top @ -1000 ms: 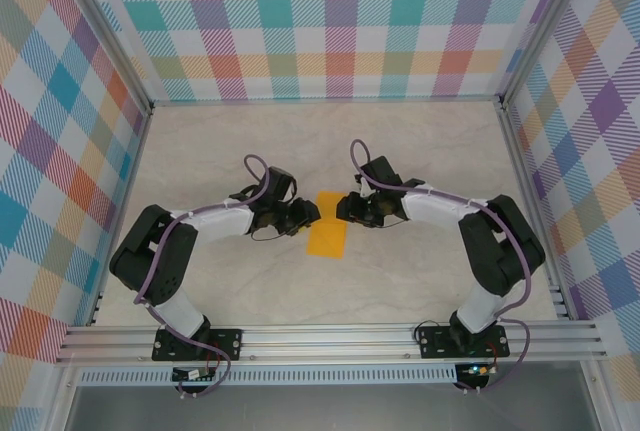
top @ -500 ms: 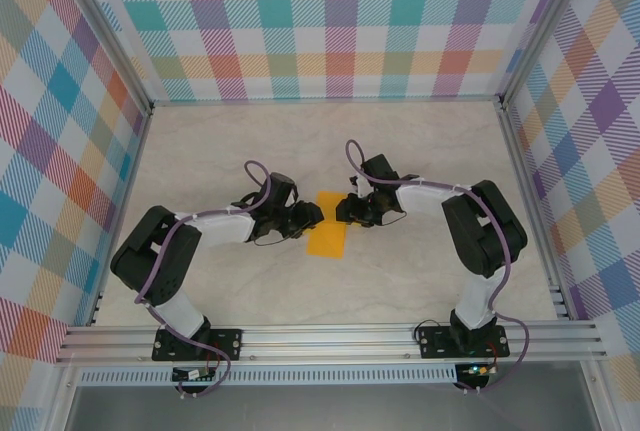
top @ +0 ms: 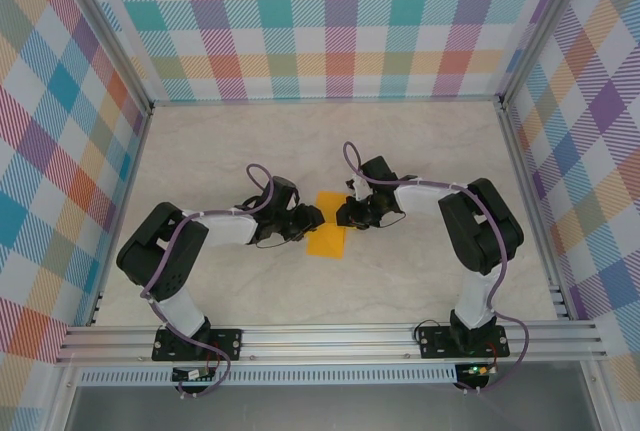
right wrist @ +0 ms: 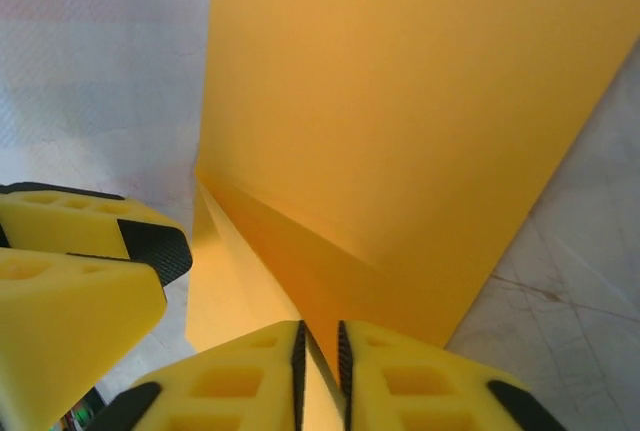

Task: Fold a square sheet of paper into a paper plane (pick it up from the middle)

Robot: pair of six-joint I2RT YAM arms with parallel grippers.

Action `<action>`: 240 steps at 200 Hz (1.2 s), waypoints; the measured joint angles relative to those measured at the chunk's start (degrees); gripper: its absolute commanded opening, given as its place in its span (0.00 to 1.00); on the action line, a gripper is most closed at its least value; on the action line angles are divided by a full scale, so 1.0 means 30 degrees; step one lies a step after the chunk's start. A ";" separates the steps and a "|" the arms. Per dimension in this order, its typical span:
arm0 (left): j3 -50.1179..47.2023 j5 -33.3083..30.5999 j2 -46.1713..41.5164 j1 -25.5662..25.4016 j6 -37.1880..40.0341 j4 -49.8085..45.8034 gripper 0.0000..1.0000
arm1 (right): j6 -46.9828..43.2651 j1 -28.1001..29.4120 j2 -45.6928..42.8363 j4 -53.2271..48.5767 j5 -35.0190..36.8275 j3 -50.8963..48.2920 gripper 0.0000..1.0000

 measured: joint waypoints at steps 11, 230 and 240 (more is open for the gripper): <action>-0.0087 0.0000 0.0015 -0.0007 0.0007 0.0146 0.36 | 0.0000 0.0000 -0.0007 0.0022 0.0124 -0.0007 0.13; 0.0066 0.0386 0.1355 -0.0474 -0.0364 0.1341 0.24 | 0.0087 -0.0036 -0.0408 -0.0007 0.1443 -0.0240 0.07; 0.0066 0.0386 0.1362 -0.0474 -0.0364 0.1355 0.22 | 0.0087 -0.0036 -0.0503 0.0000 0.1464 -0.0255 0.08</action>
